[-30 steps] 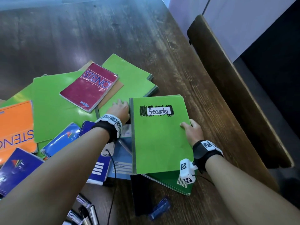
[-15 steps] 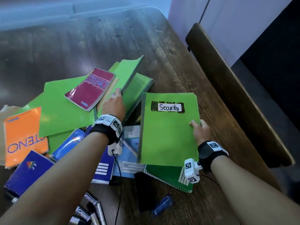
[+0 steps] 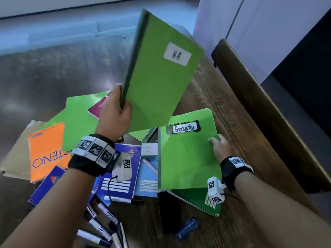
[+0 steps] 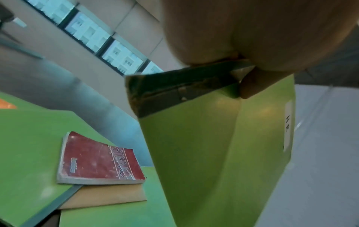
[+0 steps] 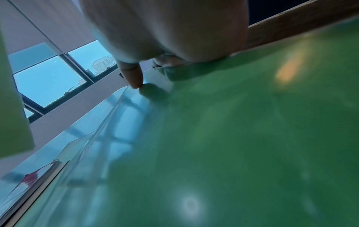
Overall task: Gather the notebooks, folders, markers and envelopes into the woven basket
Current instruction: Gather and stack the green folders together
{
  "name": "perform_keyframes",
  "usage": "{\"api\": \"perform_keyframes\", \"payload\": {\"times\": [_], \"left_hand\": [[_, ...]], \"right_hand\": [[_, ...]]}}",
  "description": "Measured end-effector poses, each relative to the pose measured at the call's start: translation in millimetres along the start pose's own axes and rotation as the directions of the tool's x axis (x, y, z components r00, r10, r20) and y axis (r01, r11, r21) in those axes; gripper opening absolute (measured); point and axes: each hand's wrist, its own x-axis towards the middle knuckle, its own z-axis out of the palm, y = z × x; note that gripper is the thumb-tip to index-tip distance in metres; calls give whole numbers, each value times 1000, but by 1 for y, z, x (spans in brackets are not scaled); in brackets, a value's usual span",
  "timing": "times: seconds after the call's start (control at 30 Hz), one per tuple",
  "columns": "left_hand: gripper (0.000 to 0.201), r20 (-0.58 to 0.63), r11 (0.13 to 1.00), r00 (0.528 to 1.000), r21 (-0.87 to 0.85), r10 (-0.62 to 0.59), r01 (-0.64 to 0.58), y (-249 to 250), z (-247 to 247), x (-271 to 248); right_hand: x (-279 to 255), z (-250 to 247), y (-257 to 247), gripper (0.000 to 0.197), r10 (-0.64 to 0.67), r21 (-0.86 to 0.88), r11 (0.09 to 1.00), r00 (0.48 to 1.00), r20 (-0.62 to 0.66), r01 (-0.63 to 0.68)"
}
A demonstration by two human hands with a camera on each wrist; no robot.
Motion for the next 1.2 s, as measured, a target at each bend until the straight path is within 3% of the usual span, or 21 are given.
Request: {"api": "perform_keyframes", "payload": {"times": [0.13, 0.23, 0.33, 0.43, 0.53, 0.63, 0.73, 0.83, 0.97, 1.13, 1.17, 1.2], "left_hand": [[35, 37, 935, 983, -303, -180, 183, -12, -7, 5], [38, 184, 796, 899, -420, -397, 437, -29, 12, -15], [43, 363, 695, 774, -348, -518, 629, -48, 39, -50], [41, 454, 624, 654, -240, -605, 743, -65, 62, -83], [53, 450, 626, 605, -123, -657, 770, -81, 81, -106], [56, 479, 620, 568, -62, -669, 782, -86, 92, -119], [48, 498, 601, 548, -67, -672, 797, -87, 96, -121], [57, 535, 612, 551, -77, -641, 787, -91, 93, -119], [96, 597, 648, 528, -18, -604, 762, -100, 92, -120], [93, 623, 748, 515, 179, -589, 639, -93, 92, -102], [89, 600, 769, 535, 231, -595, 596, -93, 92, -93], [78, 553, 789, 584, 258, -594, 558, -95, 93, -83]], "right_hand": [[1, -1, -4, 30, -28, -7, 1000, 1000, -4, 28], [-1, -1, -9, 22, -49, -10, 999, 998, -37, 49], [-6, -4, -17, 27, -45, 46, 998, 997, -63, 48], [-6, -3, -19, 29, -69, 110, 991, 997, -43, 73], [-6, -2, -15, 33, -79, 195, 977, 997, -26, 82], [-13, 1, -10, 50, -24, 238, 971, 992, 126, -7], [-11, 8, 4, 49, -65, 175, 984, 963, 263, 18], [12, 6, 31, 93, -40, 125, 992, 929, 369, -7], [6, -2, 8, 53, 6, 184, 977, 870, 494, -111], [5, -11, -11, 47, -13, 168, 983, 885, 466, -74], [6, -15, -12, 48, -20, 178, 981, 887, 461, -71], [4, -20, -15, 49, -37, 187, 981, 886, 461, -57]]}}
